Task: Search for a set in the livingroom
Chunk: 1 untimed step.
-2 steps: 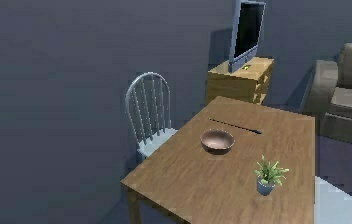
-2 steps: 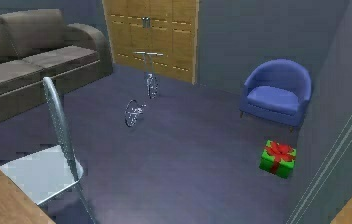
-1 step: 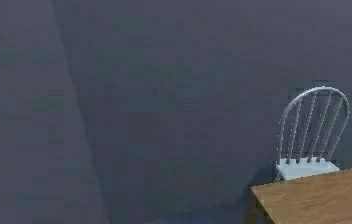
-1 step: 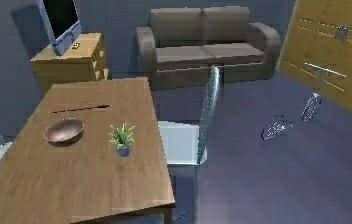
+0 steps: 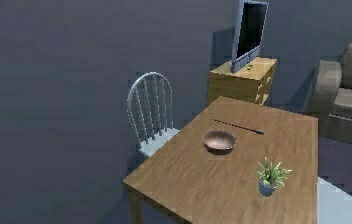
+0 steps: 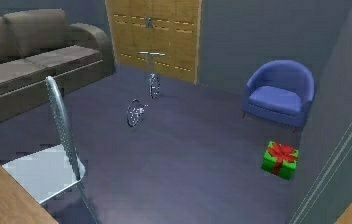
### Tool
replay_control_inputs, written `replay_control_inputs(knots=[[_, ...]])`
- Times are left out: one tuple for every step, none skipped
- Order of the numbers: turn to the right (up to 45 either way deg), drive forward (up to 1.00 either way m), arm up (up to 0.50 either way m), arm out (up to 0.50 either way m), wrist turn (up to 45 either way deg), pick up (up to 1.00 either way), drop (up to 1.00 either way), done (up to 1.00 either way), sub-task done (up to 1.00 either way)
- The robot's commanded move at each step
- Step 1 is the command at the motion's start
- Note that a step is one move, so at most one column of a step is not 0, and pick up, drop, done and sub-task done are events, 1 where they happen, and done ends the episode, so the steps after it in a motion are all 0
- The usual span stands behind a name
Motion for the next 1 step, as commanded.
replay_control_inputs(knots=[[45.0, 0.0, 0.0, 0.0, 0.0, 0.0, 0.0, 0.0, 0.0]])
